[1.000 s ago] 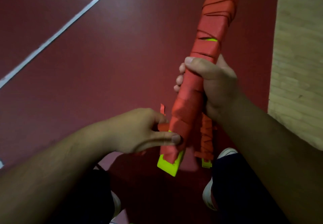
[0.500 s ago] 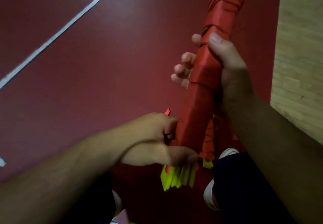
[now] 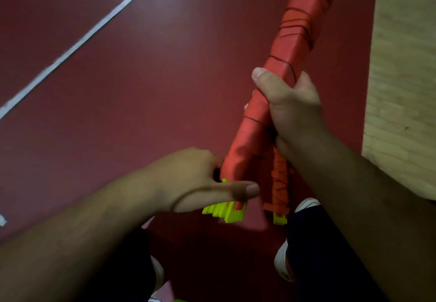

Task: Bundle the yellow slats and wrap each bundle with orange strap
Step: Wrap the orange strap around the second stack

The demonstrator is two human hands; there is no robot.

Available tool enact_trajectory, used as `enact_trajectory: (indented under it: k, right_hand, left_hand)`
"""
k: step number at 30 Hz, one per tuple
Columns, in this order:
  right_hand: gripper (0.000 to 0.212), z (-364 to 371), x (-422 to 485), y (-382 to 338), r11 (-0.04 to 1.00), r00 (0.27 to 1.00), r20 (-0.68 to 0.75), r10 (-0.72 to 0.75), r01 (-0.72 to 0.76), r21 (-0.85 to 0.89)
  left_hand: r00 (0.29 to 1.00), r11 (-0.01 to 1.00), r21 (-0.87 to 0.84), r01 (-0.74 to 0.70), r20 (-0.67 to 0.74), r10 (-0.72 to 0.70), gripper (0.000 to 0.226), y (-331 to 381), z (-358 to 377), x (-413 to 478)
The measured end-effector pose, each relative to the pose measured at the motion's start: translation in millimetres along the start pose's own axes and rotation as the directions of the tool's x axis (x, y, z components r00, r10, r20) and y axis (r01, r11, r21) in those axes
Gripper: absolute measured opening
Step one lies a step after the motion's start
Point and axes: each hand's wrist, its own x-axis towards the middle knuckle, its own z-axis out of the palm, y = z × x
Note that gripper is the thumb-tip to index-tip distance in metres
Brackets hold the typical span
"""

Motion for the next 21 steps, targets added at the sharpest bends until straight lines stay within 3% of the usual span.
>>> enact_trajectory:
  k: [3,5,7,9,10,12,14,17,19,21]
  right_hand:
    - [0.045,1,-2,2,0.999,0.999,-0.024,-0.023,0.022,-0.033]
    - [0.052,1,-3,-3,1.0,1.0,0.011,-0.014,0.015,-0.023]
    - [0.049,0,-3,-13,0.998,0.998,0.053,-0.042,0.039,0.057]
    - [0.034,-2,-5,-20,0.977,0.993,0.115,-0.018,-0.007,0.215]
    - [0.026,-3,-5,-21,0.967,0.988,0.155,0.006,-0.044,0.249]
    - [0.011,-3,-8,-19,0.977,0.983,0.182,0.027,-0.064,0.202]
    - [0.015,-1,-4,-11,0.993,0.986,0.164,0.013,-0.032,0.11]
    - [0.022,0,1,1,0.992,0.996,0.088,-0.031,0.042,-0.12]
    - [0.038,0,2,5,0.981,0.998,0.027,-0.052,0.056,-0.187]
    - [0.043,-2,5,6,0.978,0.998,-0.002,-0.062,0.06,-0.198]
  left_hand:
    - [0.997,0.994,0.105,0.024,-0.08,-0.016,0.07,4,4,3]
    - [0.991,0.998,0.044,-0.051,-0.125,0.056,0.062,-1,2,2]
    - [0.984,0.972,-0.163,-0.169,-0.089,0.157,0.053,-5,-3,0]
    - [0.964,0.868,-0.432,-0.243,-0.009,0.266,0.029,-2,-8,-3]
    - [0.95,0.8,-0.548,-0.245,0.031,0.312,0.02,2,-11,-5]
    - [0.93,0.711,-0.676,-0.192,0.106,0.352,0.024,7,-14,-8]
    - [0.944,0.771,-0.62,-0.149,0.142,0.297,0.027,7,-18,-10]
    - [0.987,0.953,-0.297,-0.051,0.132,0.094,0.066,-1,-14,-6]
    - [0.995,0.992,-0.118,0.044,0.092,-0.033,0.084,-1,-7,-3]
    - [0.999,0.992,-0.119,0.042,0.034,-0.038,0.085,2,-2,-1]
